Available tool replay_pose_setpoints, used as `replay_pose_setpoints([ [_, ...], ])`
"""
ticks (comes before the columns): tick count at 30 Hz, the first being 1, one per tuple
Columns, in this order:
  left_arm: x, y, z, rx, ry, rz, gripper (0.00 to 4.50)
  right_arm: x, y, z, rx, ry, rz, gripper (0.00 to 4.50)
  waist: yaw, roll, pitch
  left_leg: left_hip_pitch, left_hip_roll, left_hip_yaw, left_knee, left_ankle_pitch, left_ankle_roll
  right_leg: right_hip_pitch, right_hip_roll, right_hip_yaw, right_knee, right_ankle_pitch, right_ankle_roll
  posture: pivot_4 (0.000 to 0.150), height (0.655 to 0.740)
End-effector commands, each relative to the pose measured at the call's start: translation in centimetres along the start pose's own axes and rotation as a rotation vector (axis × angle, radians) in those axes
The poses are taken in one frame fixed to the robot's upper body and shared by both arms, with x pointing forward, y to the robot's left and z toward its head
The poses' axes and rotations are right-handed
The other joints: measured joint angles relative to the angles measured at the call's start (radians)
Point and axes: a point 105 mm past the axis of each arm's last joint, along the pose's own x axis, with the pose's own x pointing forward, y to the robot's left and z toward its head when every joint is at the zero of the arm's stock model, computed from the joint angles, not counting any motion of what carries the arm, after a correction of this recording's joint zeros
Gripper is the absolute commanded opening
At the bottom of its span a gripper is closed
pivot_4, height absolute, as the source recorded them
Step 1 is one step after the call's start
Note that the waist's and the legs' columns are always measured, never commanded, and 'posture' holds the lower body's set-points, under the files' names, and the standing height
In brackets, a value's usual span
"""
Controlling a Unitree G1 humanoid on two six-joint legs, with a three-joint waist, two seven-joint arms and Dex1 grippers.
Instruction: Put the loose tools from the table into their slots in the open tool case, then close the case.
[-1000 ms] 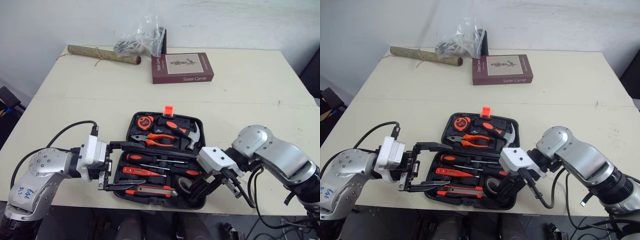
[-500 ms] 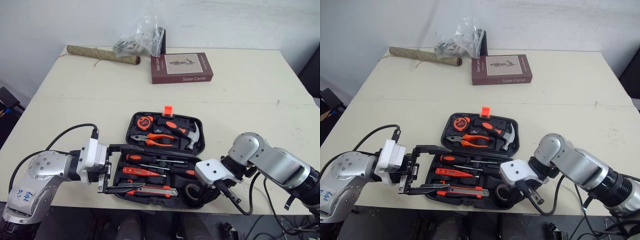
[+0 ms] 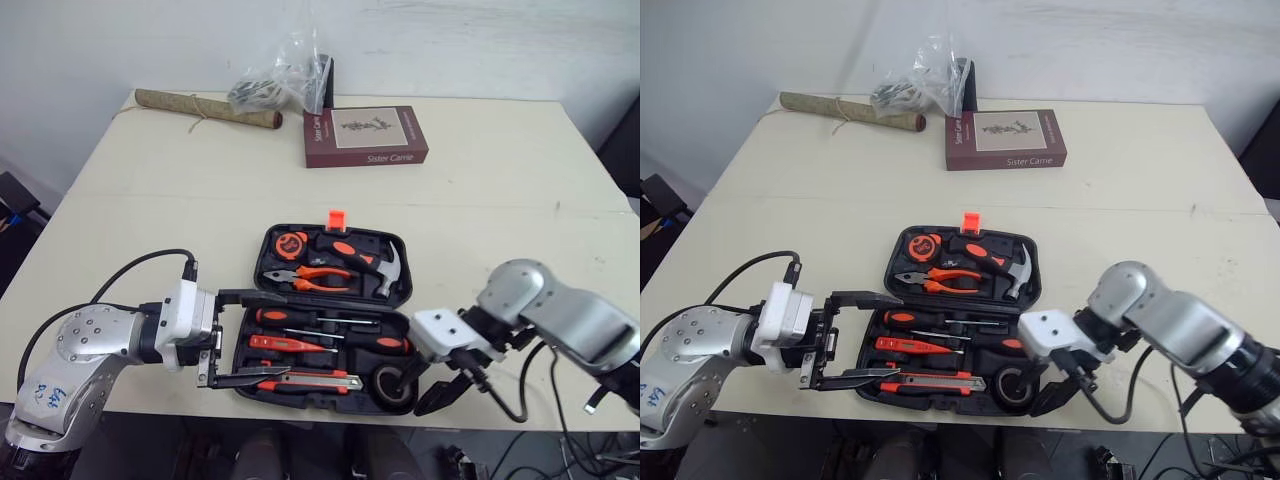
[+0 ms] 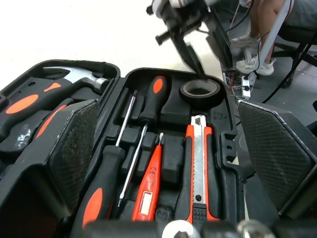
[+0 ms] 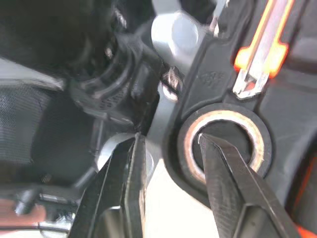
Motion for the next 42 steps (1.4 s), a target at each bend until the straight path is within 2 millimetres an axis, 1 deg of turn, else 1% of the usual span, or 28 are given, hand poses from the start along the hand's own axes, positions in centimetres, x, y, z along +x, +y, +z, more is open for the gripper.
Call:
replay_pose_setpoints([
  [1, -0.3, -0.1, 0.7, 0.051, 0.006, 0.016, 4.5, -1.4, 1.0, 3.1, -0.029, -0.282, 0.065, 1.42, -0.001, -0.001, 0.0, 0.0, 0.0, 0.0, 0.0, 0.0, 0.0, 0.0, 0.0, 0.0, 0.0, 0.0, 0.0, 0.15, 0.74],
  [2, -0.3, -0.1, 0.7, 0.051, 0.006, 0.019, 4.5, -1.3, 0.8, 3.0, -0.034, -0.32, 0.057, 1.16, 0.0, -0.001, 0.0, 0.0, 0.0, 0.0, 0.0, 0.0, 0.0, 0.0, 0.0, 0.0, 0.0, 0.0, 0.0, 0.15, 0.74],
  [4, -0.3, -0.1, 0.6, 0.052, 0.007, 0.021, 4.5, -1.0, 0.7, 2.6, -0.033, -0.335, 0.044, 0.24, 0.002, -0.001, 0.0, 0.0, 0.0, -0.001, -0.001, 0.0, 0.0, 0.0, 0.0, -0.001, 0.0, 0.0, 0.0, 0.15, 0.74],
  [5, -0.3, -0.1, 0.6, 0.053, 0.007, 0.023, 4.5, -0.2, -0.2, 1.6, -0.046, -0.341, -0.006, 0.1, 0.003, -0.001, 0.0, 0.0, 0.0, -0.001, -0.001, 0.0, 0.0, 0.0, 0.0, -0.001, 0.0, 0.0, 0.0, 0.15, 0.74],
  [7, -0.2, 0.0, 0.6, 0.055, 0.009, 0.025, 4.5, 1.1, -1.5, -0.2, -0.124, -0.336, -0.088, 0.1, 0.004, -0.004, -0.001, 0.0, 0.0, -0.001, -0.001, 0.0, 0.0, 0.001, 0.0, -0.001, -0.001, 0.0, 0.0, 0.15, 0.74],
  [9, -0.3, 0.0, 0.5, 0.054, 0.016, 0.026, 4.5, 2.3, -2.2, -1.7, -0.141, -0.32, -0.117, 0.1, 0.004, -0.004, 0.0, 0.0, -0.001, -0.001, -0.001, 0.0, 0.0, 0.001, 0.0, -0.001, -0.002, 0.0, 0.0, 0.15, 0.74],
  [12, -0.5, 0.1, 0.4, 0.053, 0.024, 0.028, 4.5, 3.6, -2.7, -3.8, -0.109, -0.271, -0.126, 0.1, 0.003, -0.004, 0.0, 0.0, -0.001, 0.0, 0.0, 0.0, 0.001, 0.001, 0.0, 0.0, -0.001, 0.0, 0.0, 0.15, 0.74],
  [14, -0.8, 0.2, 0.4, 0.053, 0.037, 0.033, 4.5, 4.4, -2.6, -5.8, -0.083, -0.175, -0.113, 0.1, 0.003, -0.004, 0.0, 0.0, -0.001, 0.0, 0.0, 0.0, 0.001, 0.001, 0.0, 0.0, -0.001, 0.0, 0.0, 0.15, 0.74],
  [17, -1.4, 0.5, 0.3, 0.054, 0.055, 0.054, 4.5, 4.7, -2.7, -8.2, -0.121, -0.04, -0.13, 0.1, 0.003, -0.005, -0.001, 0.001, -0.001, 0.0, 0.0, 0.0, 0.0, 0.002, 0.0, 0.0, -0.001, 0.0, 0.0, 0.15, 0.74],
  [18, -1.6, 0.6, 0.2, 0.046, 0.058, 0.061, 4.5, 4.6, -2.7, -8.5, -0.147, -0.021, -0.142, 0.1, 0.003, -0.006, -0.001, 0.002, -0.001, 0.0, 0.0, 0.0, 0.0, 0.003, 0.0, 0.0, -0.001, 0.0, 0.0, 0.15, 0.74],
  [19, -1.8, 0.7, 0.2, 0.04, 0.063, 0.07, 4.5, 4.5, -2.8, -8.3, -0.146, -0.034, -0.159, 0.1, 0.003, -0.007, -0.002, 0.003, -0.001, 0.0, 0.0, 0.0, 0.0, 0.004, 0.0, 0.0, -0.001, 0.0, 0.0, 0.15, 0.74],
  [21, -2.2, 0.9, 0.1, 0.033, 0.067, 0.1, 4.5, 4.0, -3.0, -7.4, -0.177, -0.075, -0.183, 0.1, 0.003, -0.01, -0.004, 0.004, -0.001, 0.0, 0.0, 0.0, 0.0, 0.005, 0.0, 0.0, -0.001, 0.0, 0.0, 0.15, 0.74],
  [23, -2.7, 1.3, 0.1, 0.027, 0.061, 0.147, 4.5, 3.3, -2.6, -5.7, -0.179, -0.162, -0.184, 0.1, 0.003, -0.01, -0.004, 0.004, -0.001, 0.0, 0.0, 0.0, 0.0, 0.006, -0.001, 0.0, -0.001, 0.0, 0.0, 0.15, 0.74],
  [25, -3.5, 2.2, 0.1, 0.02, 0.039, 0.242, 4.5, 1.5, -2.4, -2.6, -0.112, -0.364, -0.233, 0.1, 0.006, -0.009, -0.003, 0.004, -0.001, -0.001, -0.001, 0.0, 0.0, 0.005, -0.001, -0.001, -0.001, 0.0, 0.0, 0.15, 0.74],
  [26, -4.1, 2.8, 0.0, 0.013, 0.038, 0.289, 4.5, 0.4, -2.6, -1.5, -0.074, -0.433, -0.276, 0.1, 0.006, -0.007, -0.002, 0.002, -0.001, -0.001, 0.0, 0.0, 0.001, 0.003, -0.002, -0.001, 0.0, 0.0, 0.0, 0.15, 0.74],
  [27, -4.8, 3.4, -0.1, 0.025, 0.036, 0.347, 4.5, -0.6, -2.6, -0.9, -0.045, -0.468, -0.312, 0.1, 0.005, -0.005, -0.001, 0.001, -0.001, -0.001, 0.0, -0.001, 0.001, 0.002, -0.002, -0.001, 0.0, 0.0, 0.0, 0.15, 0.74],
  [28, -5.5, 4.1, -0.2, 0.023, 0.026, 0.407, 4.24, -1.5, -2.6, -0.9, -0.021, -0.468, -0.345, 0.03, 0.005, -0.004, 0.0, 0.0, -0.001, -0.001, 0.0, -0.001, 0.001, 0.001, -0.002, -0.001, 0.0, 0.0, 0.0, 0.15, 0.74],
  [30, -6.7, 5.2, -0.7, 0.007, 0.0, 0.506, 3.6, -3.6, -3.0, -2.0, 0.017, -0.434, -0.463, 0.0, 0.004, -0.004, 0.0, 0.0, -0.001, -0.001, 0.0, -0.001, 0.001, 0.001, -0.002, -0.002, 0.0, 0.0, 0.0, 0.15, 0.74],
  [31, -6.9, 5.5, -1.3, -0.006, 0.017, 0.528, 3.2, -4.8, -3.5, -2.7, 0.047, -0.43, -0.549, 0.0, 0.004, -0.004, 0.0, 0.0, -0.001, -0.001, 0.0, -0.001, 0.001, 0.001, -0.002, -0.002, 0.0, 0.0, 0.0, 0.15, 0.74],
  [33, -7.0, 6.1, -3.2, -0.029, 0.088, 0.554, 2.2, -6.4, -4.1, -4.4, 0.098, -0.42, -0.691, 0.0, 0.004, -0.005, 0.0, 0.0, -0.001, -0.001, -0.001, -0.001, 0.001, 0.001, -0.002, -0.002, 0.0, 0.0, 0.0, 0.15, 0.74],
  [35, -6.5, 6.5, -4.4, -0.045, 0.122, 0.556, 1.24, -6.5, -4.1, -6.5, 0.105, -0.343, -0.749, 0.0, 0.005, -0.005, 0.0, 0.0, -0.001, 0.0, -0.001, -0.001, 0.002, 0.001, -0.002, -0.002, -0.001, 0.0, 0.0, 0.15, 0.74],
  [36, -6.1, 6.6, -4.9, -0.059, 0.124, 0.551, 0.72, -6.1, -3.9, -7.8, 0.105, -0.286, -0.747, 0.0, 0.006, -0.005, 0.0, 0.0, -0.002, 0.0, -0.001, -0.001, 0.002, 0.001, -0.002, -0.002, -0.001, 0.0, 0.0, 0.15, 0.74],
  [37, -5.7, 6.7, -5.6, -0.073, 0.137, 0.545, 0.29, -5.6, -3.9, -9.0, 0.112, -0.235, -0.742, 0.0, 0.007, -0.005, 0.0, 0.0, -0.002, 0.0, -0.001, -0.001, 0.002, 0.001, -0.002, -0.002, -0.001, 0.0, 0.0, 0.15, 0.74],
  [38, -5.4, 6.8, -6.6, -0.088, 0.162, 0.547, 0.1, -5.3, -4.4, -9.6, 0.126, -0.233, -0.767, 0.0, 0.006, -0.005, 0.0, 0.0, -0.002, 0.0, -0.001, -0.001, 0.002, 0.001, -0.002, -0.002, -0.001, 0.0, 0.0, 0.15, 0.74],
  [40, -5.0, 7.2, -8.0, -0.114, 0.19, 0.553, 0.1, -5.0, -5.7, -10.0, 0.134, -0.25, -0.808, 0.0, 0.003, -0.005, 0.0, 0.0, -0.002, 0.001, 0.0, -0.001, 0.002, 0.001, -0.002, -0.001, -0.001, 0.001, 0.001, 0.15, 0.74],
  [42, -4.4, 7.4, -8.8, -0.127, 0.192, 0.546, 0.1, -4.6, -6.6, -10.0, 0.125, -0.258, -0.815, 0.0, -0.007, -0.005, 0.0, 0.001, -0.002, 0.003, 0.0, -0.001, 0.002, 0.0, -0.001, 0.0, 0.001, 0.001, 0.001, 0.15, 0.74],
])
